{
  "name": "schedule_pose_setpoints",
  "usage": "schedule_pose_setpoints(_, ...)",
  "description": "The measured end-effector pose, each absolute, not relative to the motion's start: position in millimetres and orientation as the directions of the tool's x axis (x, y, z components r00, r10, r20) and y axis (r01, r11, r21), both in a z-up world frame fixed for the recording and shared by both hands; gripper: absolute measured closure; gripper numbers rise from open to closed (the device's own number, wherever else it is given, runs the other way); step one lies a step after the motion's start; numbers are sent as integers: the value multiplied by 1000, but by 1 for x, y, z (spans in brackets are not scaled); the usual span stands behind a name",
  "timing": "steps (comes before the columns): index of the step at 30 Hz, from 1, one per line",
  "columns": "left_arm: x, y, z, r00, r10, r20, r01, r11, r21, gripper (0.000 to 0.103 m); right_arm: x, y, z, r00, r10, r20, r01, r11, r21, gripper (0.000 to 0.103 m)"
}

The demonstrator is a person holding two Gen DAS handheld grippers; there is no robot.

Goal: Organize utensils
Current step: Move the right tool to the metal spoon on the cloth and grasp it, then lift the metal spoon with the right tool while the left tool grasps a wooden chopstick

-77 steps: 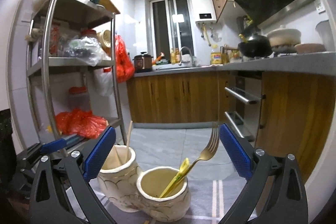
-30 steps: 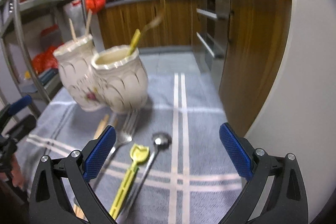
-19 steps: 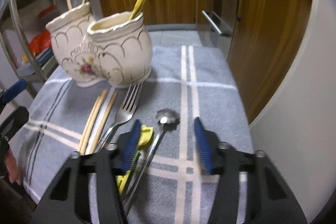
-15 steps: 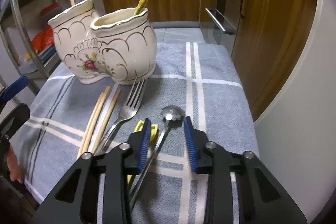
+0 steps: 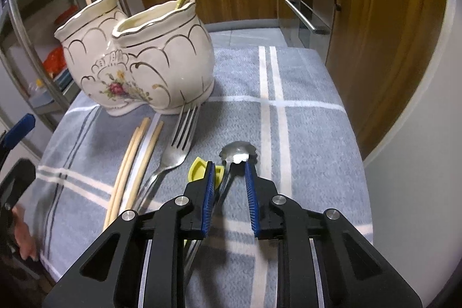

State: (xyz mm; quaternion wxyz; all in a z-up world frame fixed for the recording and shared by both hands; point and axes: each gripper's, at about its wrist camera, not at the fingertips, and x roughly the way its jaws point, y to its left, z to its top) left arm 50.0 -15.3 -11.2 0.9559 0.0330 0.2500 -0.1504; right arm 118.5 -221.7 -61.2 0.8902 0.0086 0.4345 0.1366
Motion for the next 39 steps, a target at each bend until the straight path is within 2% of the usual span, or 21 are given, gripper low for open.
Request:
schedule_pose_setpoints(3, 49, -19, -12, 829, -271, -489, 310, 951, -1, 6, 123, -218, -62, 588, 255, -767, -252, 960, 125, 82)
schedule_pose_setpoints(5, 48, -20, -12, 829, -272, -489, 313, 950, 1, 6, 123, -216, -63, 579, 279, -766, -270, 952, 143, 93)
schedule_pose_setpoints(11, 50, -20, -14, 820, -276, -502, 313, 950, -12, 6, 121, -221, -60, 561, 363, -744, -288, 928, 235, 100)
schedule_pose_setpoints(16, 52, -21, -14, 818, -266, -511, 304, 953, -9, 6, 113, -230, -43, 615, 382, -690, -295, 923, 248, 100)
schedule_pose_setpoints(23, 54, -23, -9, 805, -261, -532, 292, 956, -26, 6, 94, -242, -9, 737, 391, -552, -326, 920, 217, 101)
schedule_pose_setpoints(34, 57, -33, -16, 782, -223, -582, 278, 960, 5, 6, 62, -237, 19, 864, 336, -375, -339, 939, 60, 101)
schedule_pose_setpoints(36, 59, -37, -19, 765, -218, -605, 281, 960, 9, 9, 57, -235, 24, 877, 329, -350, -338, 941, 37, 101)
schedule_pose_setpoints(39, 62, -43, -25, 727, -233, -646, 290, 957, -19, 28, 53, -234, 28, 882, 339, -326, -349, 937, 31, 101)
